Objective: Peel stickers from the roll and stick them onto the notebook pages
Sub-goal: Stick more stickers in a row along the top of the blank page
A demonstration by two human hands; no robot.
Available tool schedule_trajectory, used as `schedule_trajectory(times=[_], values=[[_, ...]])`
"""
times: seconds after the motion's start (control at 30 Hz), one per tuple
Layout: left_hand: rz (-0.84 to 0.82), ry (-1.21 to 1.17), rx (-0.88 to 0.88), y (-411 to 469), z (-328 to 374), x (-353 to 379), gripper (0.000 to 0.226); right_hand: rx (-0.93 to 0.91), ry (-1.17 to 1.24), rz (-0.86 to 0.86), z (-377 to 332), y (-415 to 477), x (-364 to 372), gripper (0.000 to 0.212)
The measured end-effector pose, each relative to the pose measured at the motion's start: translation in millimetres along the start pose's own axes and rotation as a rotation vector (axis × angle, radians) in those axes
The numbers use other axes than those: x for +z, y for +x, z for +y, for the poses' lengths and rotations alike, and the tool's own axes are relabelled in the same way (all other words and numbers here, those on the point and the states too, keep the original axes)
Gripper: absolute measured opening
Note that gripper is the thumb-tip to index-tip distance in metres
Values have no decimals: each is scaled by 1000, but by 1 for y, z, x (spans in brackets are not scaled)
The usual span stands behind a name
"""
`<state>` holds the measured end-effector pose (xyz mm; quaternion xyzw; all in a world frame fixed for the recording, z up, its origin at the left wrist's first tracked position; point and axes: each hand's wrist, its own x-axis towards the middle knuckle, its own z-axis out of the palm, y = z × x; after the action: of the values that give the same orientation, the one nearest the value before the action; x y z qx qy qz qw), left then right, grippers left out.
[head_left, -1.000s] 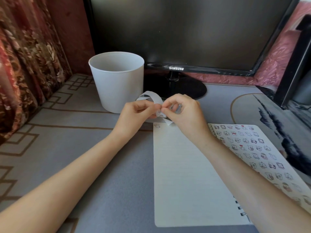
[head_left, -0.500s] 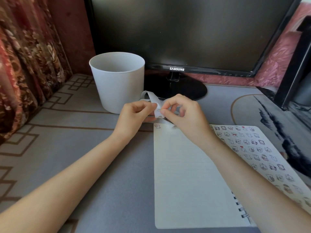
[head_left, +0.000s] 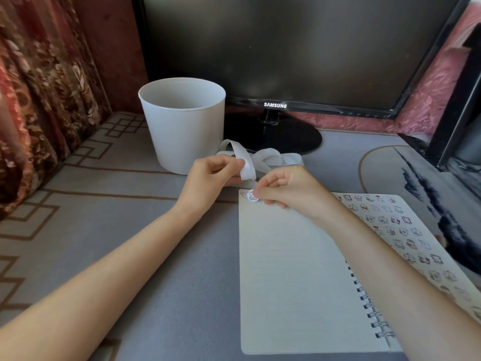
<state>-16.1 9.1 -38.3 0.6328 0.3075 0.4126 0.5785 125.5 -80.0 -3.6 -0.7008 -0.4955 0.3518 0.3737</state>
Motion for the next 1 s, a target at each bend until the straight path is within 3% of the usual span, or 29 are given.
schedule_trajectory(times=[0.17,0.37,1.0], values=[[0,-5,-23,1,0,1,21,-33,69,144,3,8,-3,6],[-8,26,-34,1,-1,0,20,0,5,29,2,7,-3,10],[2,40,-51,2,-1,1,20,23,-33,74,7,11,-1,7]])
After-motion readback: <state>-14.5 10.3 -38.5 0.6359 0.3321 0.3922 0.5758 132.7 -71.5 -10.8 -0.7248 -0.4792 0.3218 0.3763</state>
